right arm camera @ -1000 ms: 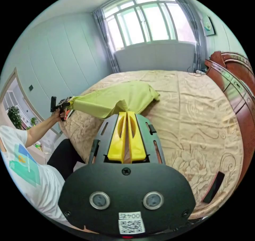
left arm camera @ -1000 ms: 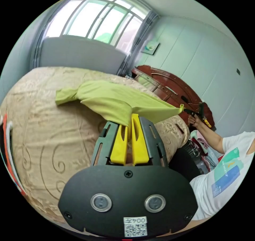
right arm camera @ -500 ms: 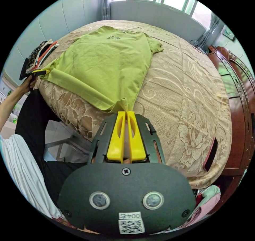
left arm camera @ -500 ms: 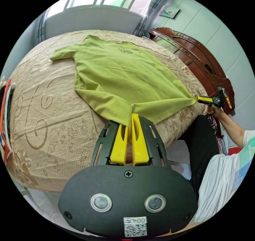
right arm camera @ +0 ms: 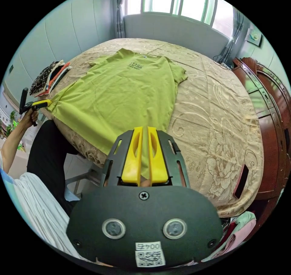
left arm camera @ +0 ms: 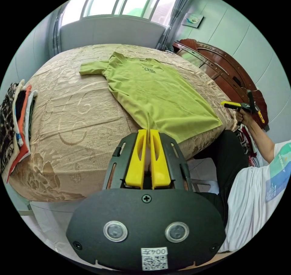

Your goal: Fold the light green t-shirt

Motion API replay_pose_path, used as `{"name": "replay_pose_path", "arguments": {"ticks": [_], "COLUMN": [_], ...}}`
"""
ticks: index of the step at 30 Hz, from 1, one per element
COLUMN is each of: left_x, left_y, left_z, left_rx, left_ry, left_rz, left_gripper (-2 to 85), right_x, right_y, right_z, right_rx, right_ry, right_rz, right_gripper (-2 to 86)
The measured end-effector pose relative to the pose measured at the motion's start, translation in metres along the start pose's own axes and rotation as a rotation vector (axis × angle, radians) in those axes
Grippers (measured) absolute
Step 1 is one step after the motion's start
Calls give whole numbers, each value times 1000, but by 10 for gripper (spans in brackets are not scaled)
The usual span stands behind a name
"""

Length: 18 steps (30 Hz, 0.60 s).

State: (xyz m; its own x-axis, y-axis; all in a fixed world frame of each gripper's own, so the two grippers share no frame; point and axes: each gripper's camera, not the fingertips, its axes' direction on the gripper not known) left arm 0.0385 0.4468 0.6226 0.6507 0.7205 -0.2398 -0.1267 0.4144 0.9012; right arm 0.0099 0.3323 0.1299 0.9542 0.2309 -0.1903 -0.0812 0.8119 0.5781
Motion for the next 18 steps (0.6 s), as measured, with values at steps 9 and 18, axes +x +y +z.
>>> {"name": "replay_pose_path", "arguments": {"ticks": [9,18], "left_x": [-21,-67], "left_y": [27,64], "left_z": [-23,-72], "left_rx": [74,198], "left_ry": [-35,-58], "left_rz": [-50,-186], "left_gripper": [11,26], "right_x": [-55,-46], "right_y": [1,16], "right_z": [70,59], "right_rx": [-186,-90], "right_ry": [164,91], "right_rz": [-24,24], "right_gripper": [38,-3]}}
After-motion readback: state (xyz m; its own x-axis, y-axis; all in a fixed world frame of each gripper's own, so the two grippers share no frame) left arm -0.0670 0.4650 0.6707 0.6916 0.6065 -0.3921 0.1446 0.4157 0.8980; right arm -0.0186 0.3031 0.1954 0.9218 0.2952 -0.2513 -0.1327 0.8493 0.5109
